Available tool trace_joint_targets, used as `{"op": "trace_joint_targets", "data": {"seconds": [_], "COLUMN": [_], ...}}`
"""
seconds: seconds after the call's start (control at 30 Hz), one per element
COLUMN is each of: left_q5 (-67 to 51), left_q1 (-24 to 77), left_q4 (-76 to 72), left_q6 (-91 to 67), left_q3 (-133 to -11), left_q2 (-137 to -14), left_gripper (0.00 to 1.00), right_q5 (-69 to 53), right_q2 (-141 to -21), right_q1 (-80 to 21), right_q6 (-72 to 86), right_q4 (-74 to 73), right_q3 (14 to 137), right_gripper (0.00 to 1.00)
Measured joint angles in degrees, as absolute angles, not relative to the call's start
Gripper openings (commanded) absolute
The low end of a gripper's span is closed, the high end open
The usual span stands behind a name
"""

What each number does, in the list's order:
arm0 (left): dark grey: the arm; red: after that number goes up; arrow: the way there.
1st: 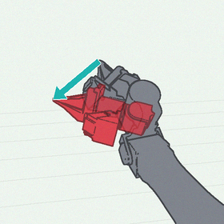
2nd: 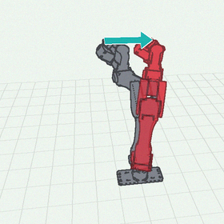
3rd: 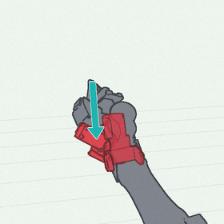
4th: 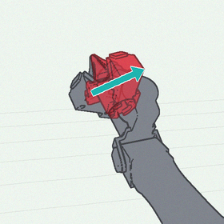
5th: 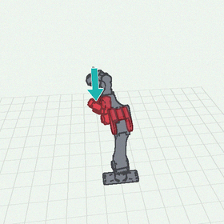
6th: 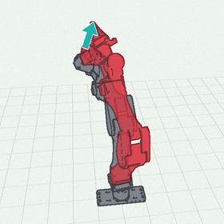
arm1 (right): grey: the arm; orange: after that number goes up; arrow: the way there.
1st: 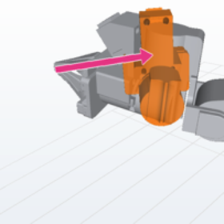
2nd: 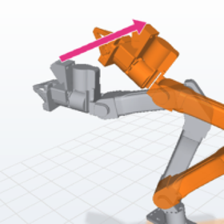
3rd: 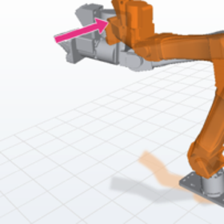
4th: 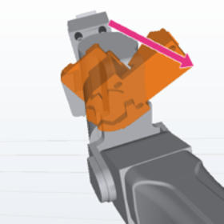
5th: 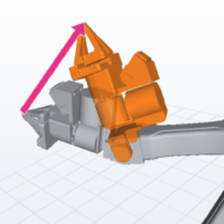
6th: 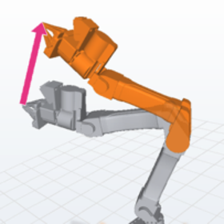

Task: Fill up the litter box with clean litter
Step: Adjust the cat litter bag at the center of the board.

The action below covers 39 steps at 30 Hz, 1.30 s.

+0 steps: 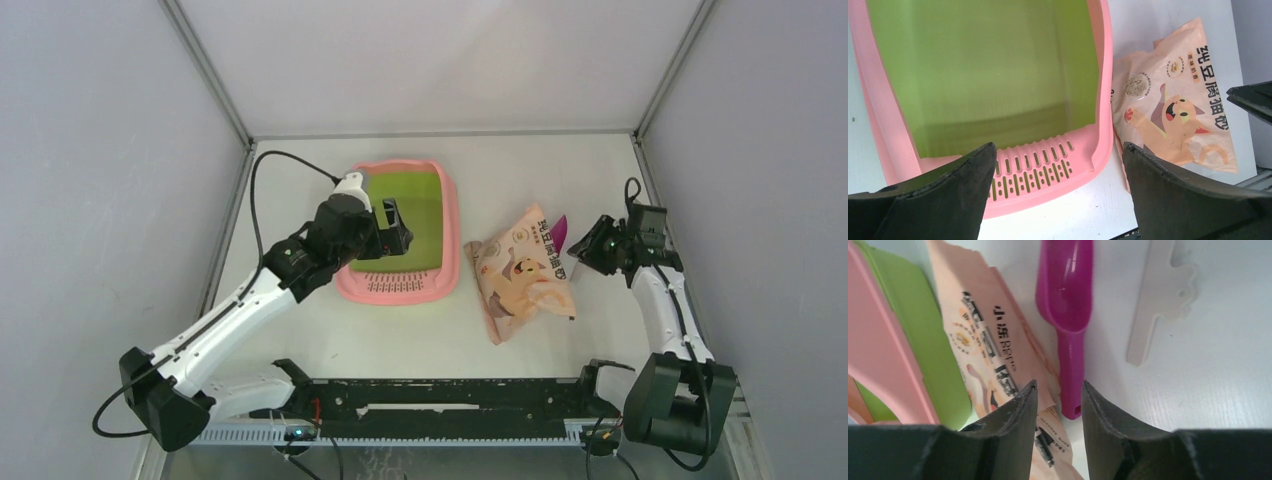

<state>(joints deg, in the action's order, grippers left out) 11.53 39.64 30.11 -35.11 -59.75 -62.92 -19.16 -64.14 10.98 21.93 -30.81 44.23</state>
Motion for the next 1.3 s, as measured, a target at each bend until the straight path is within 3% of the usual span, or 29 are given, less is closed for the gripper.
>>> {"op": "trace_joint_targets", "data": {"seconds": [0.27, 0.47, 0.73, 1.3], "left_q5": [10.7, 10.5, 11.0, 14.8], "left_q1": [40.6, 45.3, 48.7, 50.5], "left_q4": [29.6, 31.7, 33.6, 36.7], "left_q6": [-35.1, -34.5, -34.1, -35.2], "left_q3": [-60.2, -69.1, -78.8, -76.5], "left_q2": [-66.1, -74.6, -80.0, -75.3], "left_gripper": [1.0, 1.0, 1.0, 1.0], "right_q5": [-21.6, -24.5, -27.9, -31.0], "right_q2": [-65.8, -70.9, -71.8, -69.5], "right_q1": [13.1, 6.0, -5.1, -29.7], "right_q6": [22.0, 21.8, 21.7, 22.9], "right_q4": [-28.3, -26.6, -25.2, -20.2], "right_q3": [42.4, 43.1, 45.8, 47.6], "right_gripper": [0.26, 0.14, 0.13, 0.14]}}
